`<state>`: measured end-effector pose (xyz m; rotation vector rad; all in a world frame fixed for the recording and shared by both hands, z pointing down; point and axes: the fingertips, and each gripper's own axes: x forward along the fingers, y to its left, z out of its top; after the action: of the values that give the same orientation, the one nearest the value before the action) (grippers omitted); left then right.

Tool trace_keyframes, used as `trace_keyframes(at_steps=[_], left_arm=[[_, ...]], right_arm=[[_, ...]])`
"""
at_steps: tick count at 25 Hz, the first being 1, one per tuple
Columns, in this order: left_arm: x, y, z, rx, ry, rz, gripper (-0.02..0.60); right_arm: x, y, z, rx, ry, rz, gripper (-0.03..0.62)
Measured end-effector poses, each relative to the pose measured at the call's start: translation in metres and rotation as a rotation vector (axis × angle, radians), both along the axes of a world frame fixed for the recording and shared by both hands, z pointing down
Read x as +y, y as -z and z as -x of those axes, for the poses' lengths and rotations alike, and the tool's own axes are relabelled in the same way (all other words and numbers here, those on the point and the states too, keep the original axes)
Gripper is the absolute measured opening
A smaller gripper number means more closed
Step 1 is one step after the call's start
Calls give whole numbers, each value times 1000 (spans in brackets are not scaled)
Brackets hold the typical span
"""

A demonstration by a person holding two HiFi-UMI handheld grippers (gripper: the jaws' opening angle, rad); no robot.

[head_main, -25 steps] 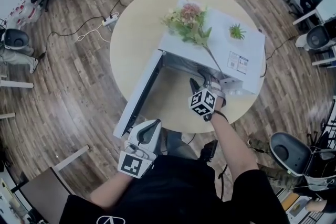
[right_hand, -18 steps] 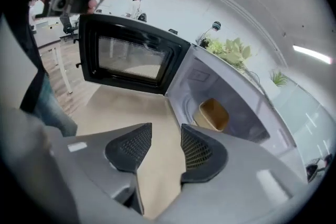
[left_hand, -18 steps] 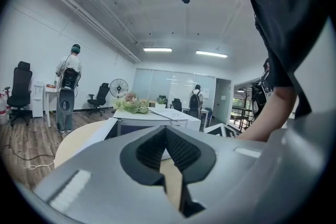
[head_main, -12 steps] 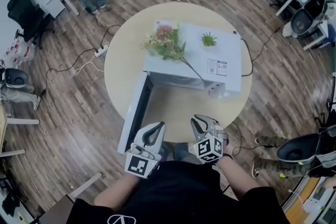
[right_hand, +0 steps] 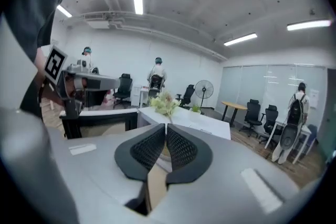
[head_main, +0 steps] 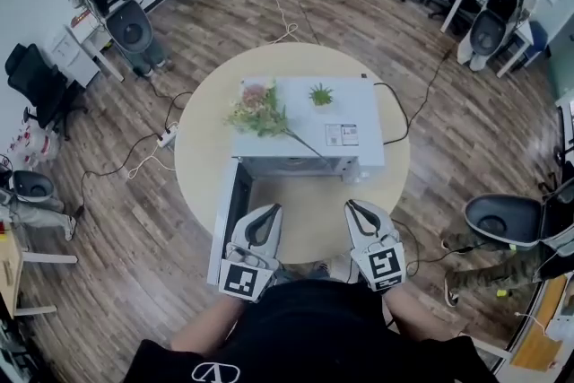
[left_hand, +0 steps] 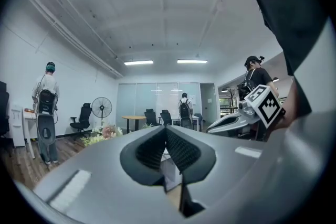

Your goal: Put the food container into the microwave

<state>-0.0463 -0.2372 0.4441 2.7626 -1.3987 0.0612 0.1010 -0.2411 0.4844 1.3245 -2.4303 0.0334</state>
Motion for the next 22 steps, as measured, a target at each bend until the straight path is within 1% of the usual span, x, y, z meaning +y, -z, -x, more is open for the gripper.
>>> trace_keyframes(at_steps=[2,3,8,14,18,22], left_arm=[[-4,11,-1,-4,1,-24,0],[-6,16,-1,-4,2,-36,0],[-16,38,-4,3,11,-87,0],[-21,61,-7,12,10,-127,0],[-26,70,-4,21,19,-147,0],[-28,74,-4,25,18,-156,0]], right_arm=[[-3,24,-9,-97,-39,-54,20],[-4,34,-13,-130,-53,-82,20],[-7,74,-23,-214,-78,-192,16],[-1,96,-23,-189,-73,-287,9],[0,102,-20,-208,-67,-305,9],[0,103,-21,-181,-71,-330,8]])
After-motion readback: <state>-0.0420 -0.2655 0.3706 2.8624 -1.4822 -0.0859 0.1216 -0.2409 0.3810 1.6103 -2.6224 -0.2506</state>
